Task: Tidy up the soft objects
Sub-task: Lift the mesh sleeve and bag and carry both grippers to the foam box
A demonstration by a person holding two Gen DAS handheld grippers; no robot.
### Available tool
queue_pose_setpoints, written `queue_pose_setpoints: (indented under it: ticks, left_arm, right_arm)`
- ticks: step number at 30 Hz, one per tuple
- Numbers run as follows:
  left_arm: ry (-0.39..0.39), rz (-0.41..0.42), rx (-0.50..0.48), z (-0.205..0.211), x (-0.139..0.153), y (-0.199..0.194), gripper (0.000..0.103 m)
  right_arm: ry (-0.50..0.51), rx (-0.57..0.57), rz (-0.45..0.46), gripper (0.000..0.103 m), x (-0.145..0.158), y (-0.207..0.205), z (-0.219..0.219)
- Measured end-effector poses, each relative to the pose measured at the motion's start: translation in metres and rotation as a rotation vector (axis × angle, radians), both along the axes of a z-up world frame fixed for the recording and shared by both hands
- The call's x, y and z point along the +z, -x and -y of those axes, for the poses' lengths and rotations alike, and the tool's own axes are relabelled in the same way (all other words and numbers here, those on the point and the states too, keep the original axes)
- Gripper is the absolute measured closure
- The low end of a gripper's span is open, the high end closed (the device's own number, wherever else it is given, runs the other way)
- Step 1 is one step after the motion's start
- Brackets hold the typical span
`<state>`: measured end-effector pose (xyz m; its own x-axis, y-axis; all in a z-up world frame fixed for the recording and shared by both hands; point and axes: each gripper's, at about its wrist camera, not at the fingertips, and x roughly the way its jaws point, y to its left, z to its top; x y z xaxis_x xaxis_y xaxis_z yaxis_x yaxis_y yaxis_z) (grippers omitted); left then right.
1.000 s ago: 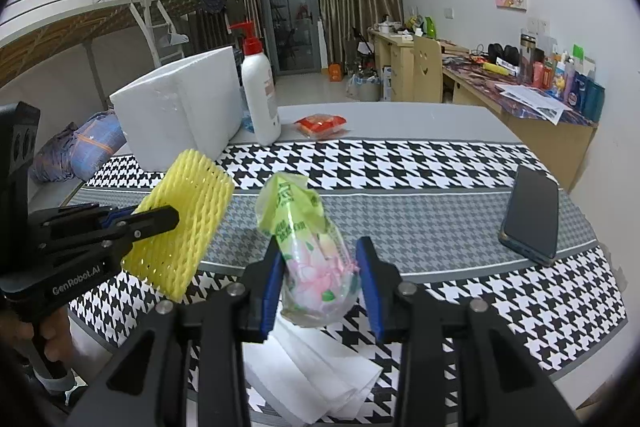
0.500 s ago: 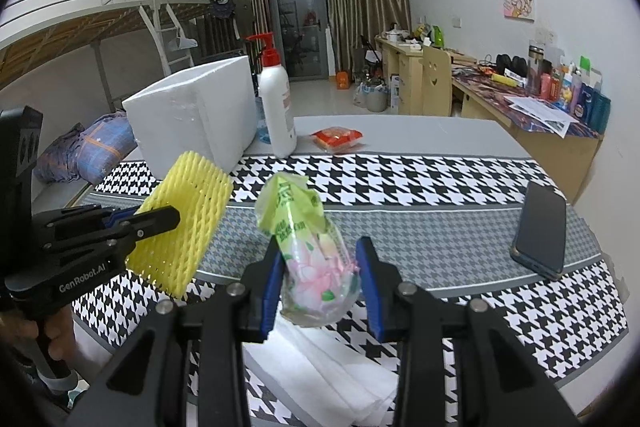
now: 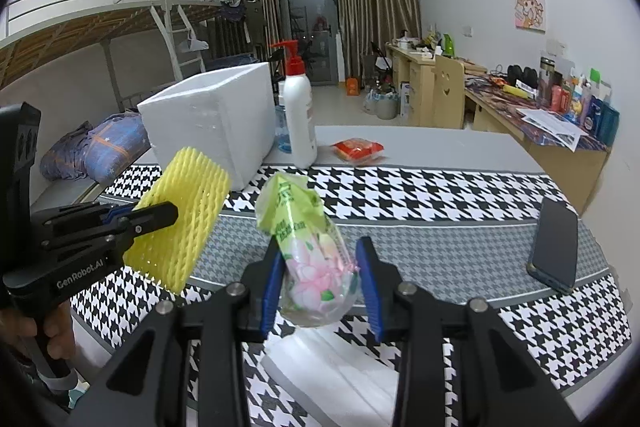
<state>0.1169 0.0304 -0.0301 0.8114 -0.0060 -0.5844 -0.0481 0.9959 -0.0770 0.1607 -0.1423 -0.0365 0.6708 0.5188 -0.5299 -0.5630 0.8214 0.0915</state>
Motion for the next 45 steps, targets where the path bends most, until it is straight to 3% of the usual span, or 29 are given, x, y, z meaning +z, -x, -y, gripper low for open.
queue_pose_setpoints:
  ticks: [45]
  left_arm:
    - [-0.046, 0.088, 0.095, -0.056, 0.025, 0.019, 0.092]
  right_arm:
    - [-0.008, 0.074, 0.058, 0.062, 0.028, 0.010, -0.064]
